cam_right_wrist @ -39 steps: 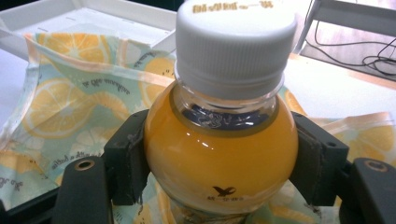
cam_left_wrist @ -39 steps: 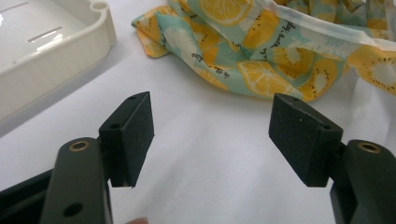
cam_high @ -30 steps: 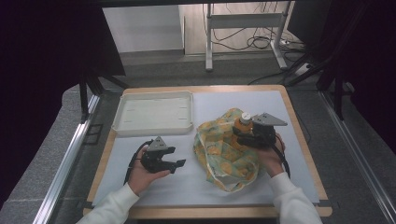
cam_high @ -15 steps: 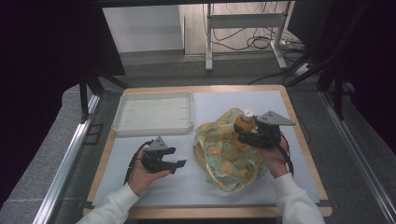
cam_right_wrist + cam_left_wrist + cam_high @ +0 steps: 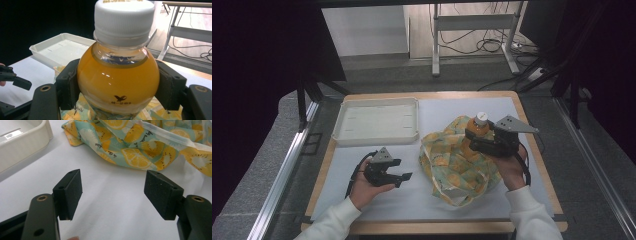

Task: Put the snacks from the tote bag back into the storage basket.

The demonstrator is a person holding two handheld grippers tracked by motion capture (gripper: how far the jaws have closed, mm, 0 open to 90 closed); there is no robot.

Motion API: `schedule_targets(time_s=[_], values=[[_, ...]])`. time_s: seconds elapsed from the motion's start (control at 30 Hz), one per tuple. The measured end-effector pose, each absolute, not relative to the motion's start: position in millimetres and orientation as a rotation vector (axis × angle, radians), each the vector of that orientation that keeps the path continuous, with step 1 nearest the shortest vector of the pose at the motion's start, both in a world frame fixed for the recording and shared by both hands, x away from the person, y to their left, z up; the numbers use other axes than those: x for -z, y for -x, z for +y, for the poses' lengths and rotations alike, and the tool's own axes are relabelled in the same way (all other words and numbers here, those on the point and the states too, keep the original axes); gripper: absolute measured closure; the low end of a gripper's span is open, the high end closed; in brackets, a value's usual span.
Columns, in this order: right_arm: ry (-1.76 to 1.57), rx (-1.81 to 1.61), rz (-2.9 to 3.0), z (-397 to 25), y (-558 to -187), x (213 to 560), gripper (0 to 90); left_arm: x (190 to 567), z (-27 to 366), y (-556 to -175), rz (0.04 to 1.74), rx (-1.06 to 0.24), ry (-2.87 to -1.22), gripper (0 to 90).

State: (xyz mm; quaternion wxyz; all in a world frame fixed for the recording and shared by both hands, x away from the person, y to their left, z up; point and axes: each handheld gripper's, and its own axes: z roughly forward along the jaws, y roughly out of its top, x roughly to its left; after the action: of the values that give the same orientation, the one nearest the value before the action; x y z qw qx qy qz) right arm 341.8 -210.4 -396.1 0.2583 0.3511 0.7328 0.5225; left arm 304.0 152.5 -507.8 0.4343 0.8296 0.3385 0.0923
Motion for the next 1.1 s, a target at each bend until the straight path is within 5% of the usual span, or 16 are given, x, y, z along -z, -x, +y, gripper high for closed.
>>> schedule_targets(time_s=[1.1], values=[[-0.925, -1.457, 1.967, -187, -337, 370, 30.8, 512, 149, -304, 0.824, -0.213, -2.094, 30.7]])
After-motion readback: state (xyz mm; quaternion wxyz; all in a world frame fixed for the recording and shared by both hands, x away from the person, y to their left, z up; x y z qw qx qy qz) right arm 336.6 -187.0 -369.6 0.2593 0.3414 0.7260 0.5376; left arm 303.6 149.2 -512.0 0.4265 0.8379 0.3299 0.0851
